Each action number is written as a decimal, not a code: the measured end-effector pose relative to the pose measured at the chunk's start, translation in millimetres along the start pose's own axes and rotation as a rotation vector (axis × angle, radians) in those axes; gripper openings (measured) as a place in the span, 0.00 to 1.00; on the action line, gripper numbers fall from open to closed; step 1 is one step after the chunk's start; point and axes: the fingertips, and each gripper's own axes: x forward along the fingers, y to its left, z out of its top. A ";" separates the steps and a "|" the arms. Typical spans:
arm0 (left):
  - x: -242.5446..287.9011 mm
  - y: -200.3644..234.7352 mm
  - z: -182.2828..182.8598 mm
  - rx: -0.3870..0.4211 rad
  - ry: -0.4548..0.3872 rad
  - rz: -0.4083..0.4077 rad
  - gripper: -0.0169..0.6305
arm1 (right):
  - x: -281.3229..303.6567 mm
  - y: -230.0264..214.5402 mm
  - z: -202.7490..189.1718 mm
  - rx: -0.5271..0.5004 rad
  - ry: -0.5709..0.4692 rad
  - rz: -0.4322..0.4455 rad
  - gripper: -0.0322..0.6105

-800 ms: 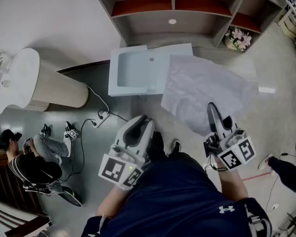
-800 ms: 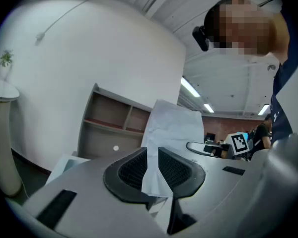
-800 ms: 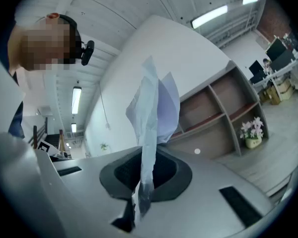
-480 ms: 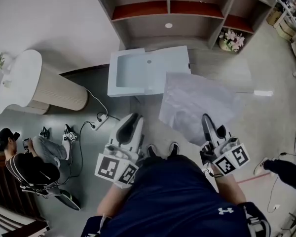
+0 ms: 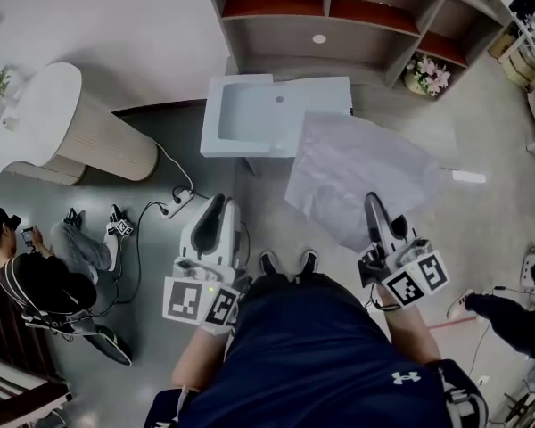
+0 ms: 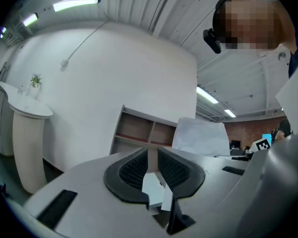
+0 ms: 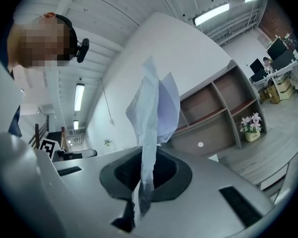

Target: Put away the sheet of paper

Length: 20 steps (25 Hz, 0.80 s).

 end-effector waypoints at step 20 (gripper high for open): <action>-5.6 -11.1 -3.0 0.025 -0.002 0.086 0.14 | -0.6 -32.8 7.9 0.041 -0.007 0.043 0.08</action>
